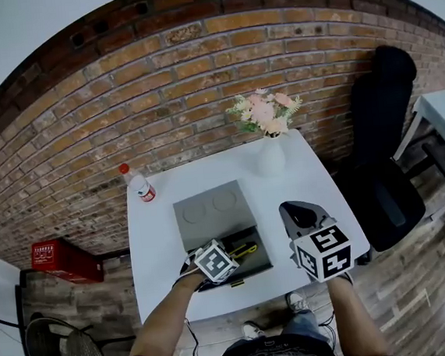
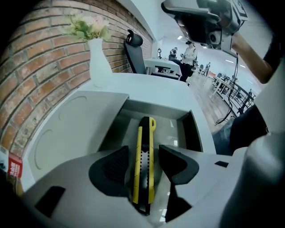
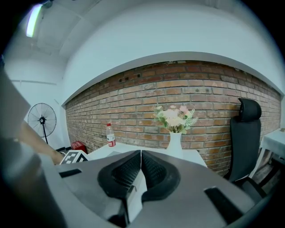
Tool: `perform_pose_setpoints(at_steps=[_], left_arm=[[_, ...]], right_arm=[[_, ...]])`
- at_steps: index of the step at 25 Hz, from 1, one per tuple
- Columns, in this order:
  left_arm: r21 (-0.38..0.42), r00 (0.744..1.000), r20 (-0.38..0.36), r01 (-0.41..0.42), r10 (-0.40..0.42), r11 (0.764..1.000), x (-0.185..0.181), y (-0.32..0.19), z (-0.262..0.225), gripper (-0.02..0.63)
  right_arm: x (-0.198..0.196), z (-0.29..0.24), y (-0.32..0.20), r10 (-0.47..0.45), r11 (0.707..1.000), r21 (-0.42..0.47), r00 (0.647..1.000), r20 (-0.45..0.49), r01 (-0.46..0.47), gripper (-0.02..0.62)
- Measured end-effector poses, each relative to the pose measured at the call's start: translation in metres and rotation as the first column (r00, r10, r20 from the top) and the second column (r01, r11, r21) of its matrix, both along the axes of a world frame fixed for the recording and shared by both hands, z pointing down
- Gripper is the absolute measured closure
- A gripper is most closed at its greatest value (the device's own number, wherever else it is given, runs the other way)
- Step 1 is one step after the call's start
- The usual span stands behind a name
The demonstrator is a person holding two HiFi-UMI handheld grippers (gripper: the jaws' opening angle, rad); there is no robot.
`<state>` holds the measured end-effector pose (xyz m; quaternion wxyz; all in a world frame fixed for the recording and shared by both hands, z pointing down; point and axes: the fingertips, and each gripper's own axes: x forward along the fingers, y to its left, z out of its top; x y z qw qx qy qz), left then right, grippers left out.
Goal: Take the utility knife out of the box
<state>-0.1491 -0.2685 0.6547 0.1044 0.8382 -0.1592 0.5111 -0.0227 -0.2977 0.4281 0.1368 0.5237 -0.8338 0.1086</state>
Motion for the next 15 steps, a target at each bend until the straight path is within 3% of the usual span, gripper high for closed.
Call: perform_pose_setpoints(at_steps=[5, 15], left_arm=[[0.026, 0.998, 0.001, -0.063, 0.063, 0.998, 0.0054, 0.0014, 0.0014, 0.399], [0.013, 0.999, 0.021, -0.05, 0.05, 0.999, 0.007, 0.001, -0.002, 0.474]], right_arm=[[0.0027, 0.0027, -0.003, 0.011, 1.0, -0.005, 1.0, -0.007, -0.011, 0.575], [-0.002, 0.0051, -0.0029, 0.005, 1.0, -0.01, 1.0, -0.01, -0.005, 0.575]])
